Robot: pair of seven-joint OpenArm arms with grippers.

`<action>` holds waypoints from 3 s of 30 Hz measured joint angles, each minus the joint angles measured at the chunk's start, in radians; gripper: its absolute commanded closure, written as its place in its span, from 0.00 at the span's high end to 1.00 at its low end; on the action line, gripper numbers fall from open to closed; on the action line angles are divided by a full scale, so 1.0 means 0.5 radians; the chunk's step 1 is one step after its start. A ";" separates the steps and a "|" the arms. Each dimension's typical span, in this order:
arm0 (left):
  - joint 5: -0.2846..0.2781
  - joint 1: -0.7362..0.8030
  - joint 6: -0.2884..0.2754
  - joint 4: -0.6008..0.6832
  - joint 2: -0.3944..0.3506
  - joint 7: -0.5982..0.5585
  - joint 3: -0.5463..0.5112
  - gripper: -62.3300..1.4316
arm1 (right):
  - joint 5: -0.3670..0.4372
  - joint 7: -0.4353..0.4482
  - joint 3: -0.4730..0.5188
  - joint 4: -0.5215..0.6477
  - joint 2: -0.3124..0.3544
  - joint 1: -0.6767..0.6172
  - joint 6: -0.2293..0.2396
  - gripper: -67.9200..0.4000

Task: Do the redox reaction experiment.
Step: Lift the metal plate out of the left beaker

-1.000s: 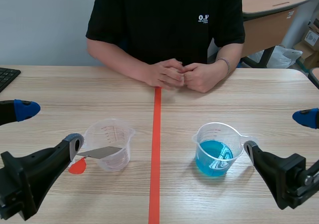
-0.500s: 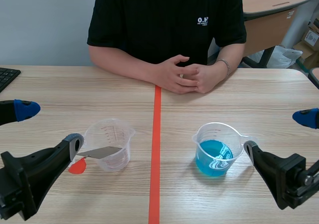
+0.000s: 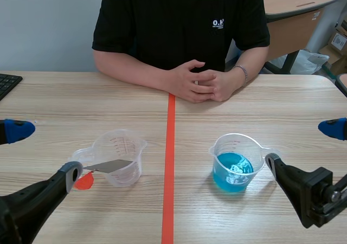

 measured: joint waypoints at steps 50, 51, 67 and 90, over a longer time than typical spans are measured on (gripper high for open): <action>0.317 0.613 0.006 -0.955 0.294 -0.237 0.070 1.00 | -1.039 0.076 -0.850 0.000 0.002 0.777 0.345 1.00; 0.317 0.612 0.006 -0.955 0.294 -0.237 0.070 1.00 | -1.056 0.076 -0.906 0.000 0.007 0.780 0.343 1.00; 0.317 0.607 0.005 -0.955 0.294 -0.250 0.070 1.00 | -1.218 0.095 -1.530 0.000 0.018 1.017 0.245 1.00; 0.325 0.564 0.006 -0.961 0.294 -0.281 0.070 1.00 | -1.746 0.584 -2.174 -0.694 -0.221 1.279 -0.489 1.00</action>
